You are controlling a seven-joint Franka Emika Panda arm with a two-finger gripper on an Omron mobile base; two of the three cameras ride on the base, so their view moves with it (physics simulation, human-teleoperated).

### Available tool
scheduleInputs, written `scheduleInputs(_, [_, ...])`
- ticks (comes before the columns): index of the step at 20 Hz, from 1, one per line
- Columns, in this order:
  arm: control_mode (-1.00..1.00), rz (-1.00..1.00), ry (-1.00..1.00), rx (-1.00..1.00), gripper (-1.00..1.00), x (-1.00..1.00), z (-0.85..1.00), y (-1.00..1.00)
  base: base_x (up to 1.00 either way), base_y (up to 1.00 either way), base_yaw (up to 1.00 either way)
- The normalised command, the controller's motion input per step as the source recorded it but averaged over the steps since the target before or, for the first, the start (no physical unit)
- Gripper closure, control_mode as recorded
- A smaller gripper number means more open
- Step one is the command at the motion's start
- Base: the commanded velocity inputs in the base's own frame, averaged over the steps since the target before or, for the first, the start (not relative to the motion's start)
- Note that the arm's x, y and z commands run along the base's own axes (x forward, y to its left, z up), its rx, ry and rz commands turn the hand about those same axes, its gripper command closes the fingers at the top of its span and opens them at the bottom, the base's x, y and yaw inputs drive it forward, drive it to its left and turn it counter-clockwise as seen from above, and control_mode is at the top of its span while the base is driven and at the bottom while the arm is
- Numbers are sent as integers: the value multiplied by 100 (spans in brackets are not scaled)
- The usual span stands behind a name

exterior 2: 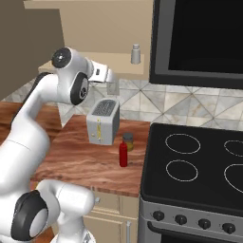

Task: Collect the turmeric, ketchup, and shaker from the cabinet and place them next to the stove.

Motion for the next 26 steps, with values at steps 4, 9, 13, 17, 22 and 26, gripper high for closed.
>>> scheduleInputs(4, [-100, -33, 0, -3, -100, -8, 43, 0, 0, 0, 0])
scheduleInputs(9, [-100, -20, -10, -1, -100, -7, 13, -12, 0, 0, 0])
scheduleInputs(13, [-100, -1, -21, 0, -100, -12, 7, 0, 0, 0, 0])
scheduleInputs(17, [-100, -5, -10, 0, -100, 0, 37, 0, 0, 0, 0])
scheduleInputs(22, [-100, -6, -9, 0, -100, 0, 35, -1, 0, 0, 0])
scheduleInputs(26, [-100, -5, -6, 0, -100, 1, 28, -6, 0, 0, 0])
